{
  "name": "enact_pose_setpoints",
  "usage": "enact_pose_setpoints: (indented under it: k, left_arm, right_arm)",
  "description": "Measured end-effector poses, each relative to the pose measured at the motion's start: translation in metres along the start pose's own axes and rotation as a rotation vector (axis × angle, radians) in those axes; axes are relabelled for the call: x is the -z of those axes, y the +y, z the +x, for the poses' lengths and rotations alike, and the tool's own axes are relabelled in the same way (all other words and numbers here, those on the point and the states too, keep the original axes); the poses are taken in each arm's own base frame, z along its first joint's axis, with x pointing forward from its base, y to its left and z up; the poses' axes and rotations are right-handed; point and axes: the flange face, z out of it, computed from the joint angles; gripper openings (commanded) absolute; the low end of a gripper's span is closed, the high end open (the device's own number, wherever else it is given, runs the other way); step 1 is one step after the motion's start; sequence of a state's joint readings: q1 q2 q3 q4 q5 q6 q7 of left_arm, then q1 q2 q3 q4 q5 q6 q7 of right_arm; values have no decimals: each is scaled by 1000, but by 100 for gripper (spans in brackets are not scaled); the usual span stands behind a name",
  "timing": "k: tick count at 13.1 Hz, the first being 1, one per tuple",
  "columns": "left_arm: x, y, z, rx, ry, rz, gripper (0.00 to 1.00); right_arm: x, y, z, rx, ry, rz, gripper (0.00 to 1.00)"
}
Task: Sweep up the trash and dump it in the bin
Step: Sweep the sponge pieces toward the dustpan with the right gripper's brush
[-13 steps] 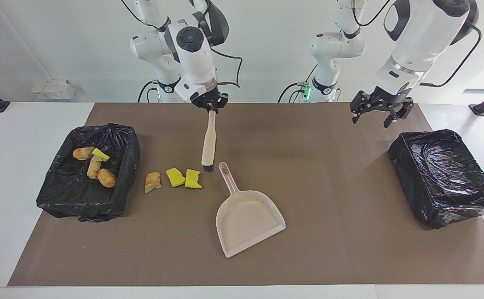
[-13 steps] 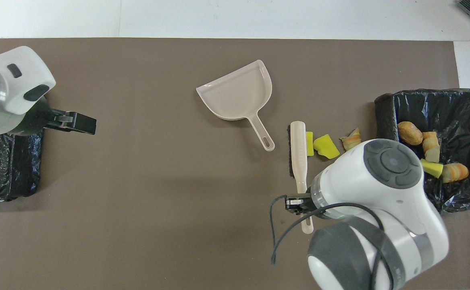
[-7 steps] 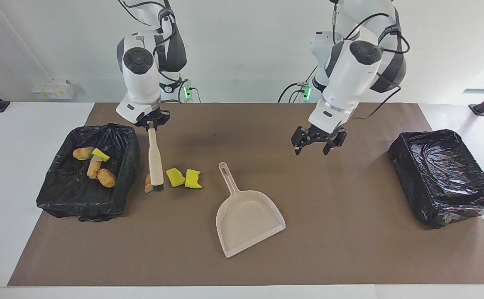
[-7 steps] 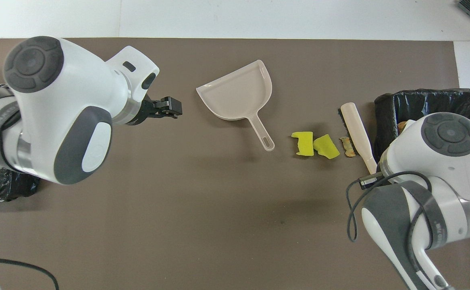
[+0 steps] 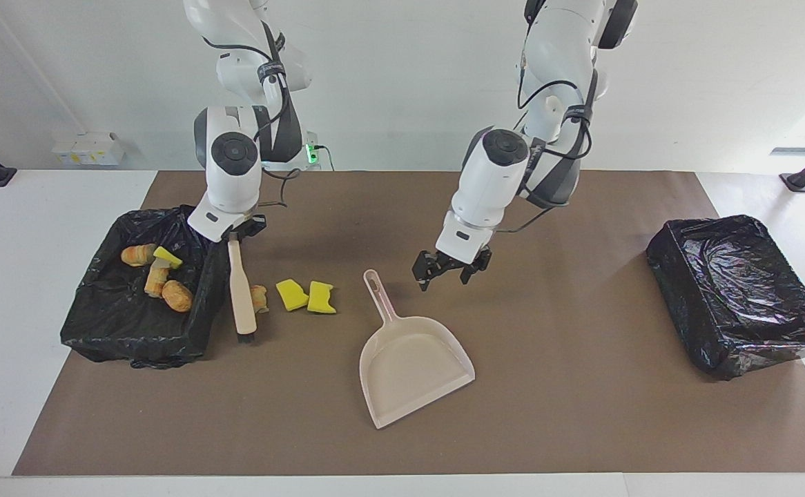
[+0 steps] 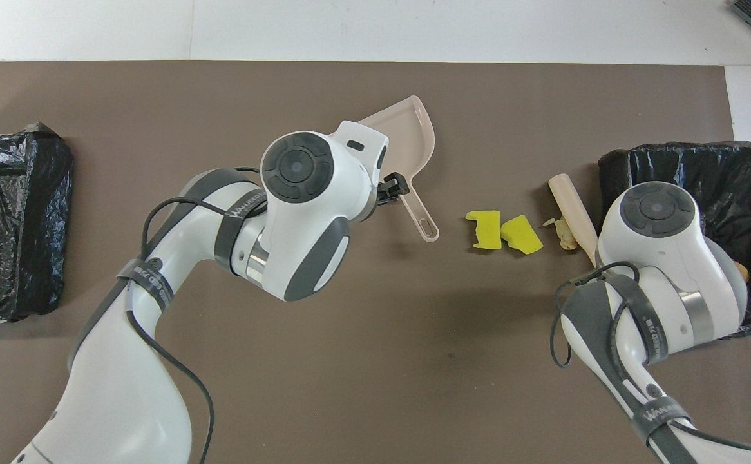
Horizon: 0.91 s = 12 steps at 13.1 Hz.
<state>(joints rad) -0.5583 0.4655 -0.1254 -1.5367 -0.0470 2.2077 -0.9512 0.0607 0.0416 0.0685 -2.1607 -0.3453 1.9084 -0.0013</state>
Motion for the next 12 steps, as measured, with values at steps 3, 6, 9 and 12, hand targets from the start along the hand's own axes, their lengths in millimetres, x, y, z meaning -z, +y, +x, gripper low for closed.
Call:
enact_pose_setpoints:
  k: [3,6,9,12]
  left_arm:
    - [-37,47,-39,53,53,37,100]
    - [-60,59,-45,49,55,59,95]
    - [-62,65,-55,-11,126,109,73]
    - [-60,60,-44,-36,185,139,41]
  right_arm:
    - [6,-37,1,-18,1,127,0]
    - [19,-77,0,-33,-3,288,0]
    - [30,-78,-2,-39,-11,315,0]
    - [51,-62,-7,-55,-5,322,0]
